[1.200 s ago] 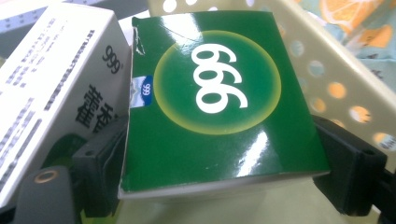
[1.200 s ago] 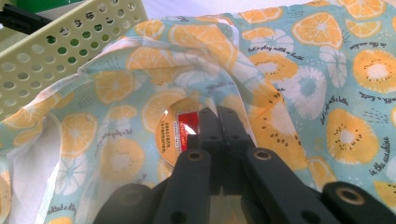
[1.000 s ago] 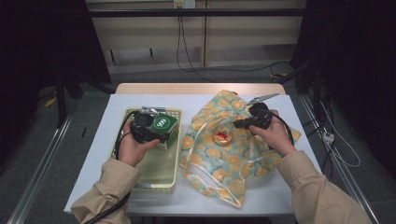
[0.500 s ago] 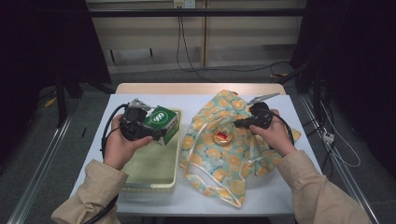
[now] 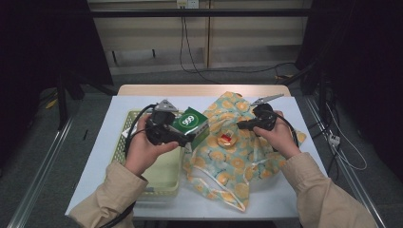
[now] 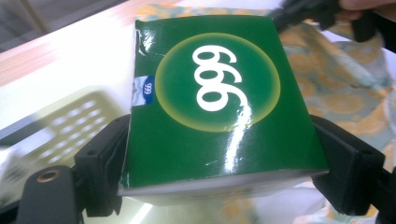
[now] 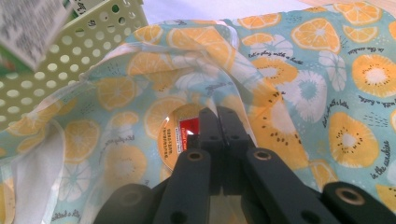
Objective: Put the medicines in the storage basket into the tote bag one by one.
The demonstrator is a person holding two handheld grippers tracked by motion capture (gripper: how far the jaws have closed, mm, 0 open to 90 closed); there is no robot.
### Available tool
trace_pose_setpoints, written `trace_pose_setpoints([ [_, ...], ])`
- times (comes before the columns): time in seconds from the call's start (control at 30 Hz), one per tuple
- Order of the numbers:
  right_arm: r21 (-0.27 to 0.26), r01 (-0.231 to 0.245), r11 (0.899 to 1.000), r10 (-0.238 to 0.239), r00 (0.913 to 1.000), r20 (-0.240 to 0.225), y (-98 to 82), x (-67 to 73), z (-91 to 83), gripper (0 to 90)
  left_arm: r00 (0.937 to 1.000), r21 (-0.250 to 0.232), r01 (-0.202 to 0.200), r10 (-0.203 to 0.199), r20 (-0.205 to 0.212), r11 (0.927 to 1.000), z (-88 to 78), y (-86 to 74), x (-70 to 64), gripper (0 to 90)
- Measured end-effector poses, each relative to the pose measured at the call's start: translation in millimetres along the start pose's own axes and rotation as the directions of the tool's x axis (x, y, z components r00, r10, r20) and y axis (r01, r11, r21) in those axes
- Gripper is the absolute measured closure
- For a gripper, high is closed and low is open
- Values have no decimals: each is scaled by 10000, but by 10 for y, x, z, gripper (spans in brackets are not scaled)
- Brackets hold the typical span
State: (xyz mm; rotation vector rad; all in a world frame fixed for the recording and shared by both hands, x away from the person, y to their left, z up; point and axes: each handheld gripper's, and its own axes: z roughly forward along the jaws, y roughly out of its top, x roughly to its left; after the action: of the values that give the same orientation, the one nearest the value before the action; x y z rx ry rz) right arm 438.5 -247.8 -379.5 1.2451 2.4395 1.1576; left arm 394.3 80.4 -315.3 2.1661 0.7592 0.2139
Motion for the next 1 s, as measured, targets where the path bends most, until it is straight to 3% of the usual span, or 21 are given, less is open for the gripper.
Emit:
trace_pose_setpoints([
  [0.3, -56, 9, 10000, -9, 10000, -2, 17, 13, -16, 900, 9957, 341, -518, 490, 792, 9981, 404, 70, -272, 161],
  [0.57, -90, -2, 10000, 1, 10000, -40, 27, 13, -26, 900, 9843, 773, -1056, 931, 1502, 9914, 725, 81, -477, 161],
  [1.0, -200, -64, 9998, 63, 10000, -50, 28, -3, -63, 900, 9707, 1076, -1479, 1235, 2060, 9831, 1058, 107, -696, 161],
])
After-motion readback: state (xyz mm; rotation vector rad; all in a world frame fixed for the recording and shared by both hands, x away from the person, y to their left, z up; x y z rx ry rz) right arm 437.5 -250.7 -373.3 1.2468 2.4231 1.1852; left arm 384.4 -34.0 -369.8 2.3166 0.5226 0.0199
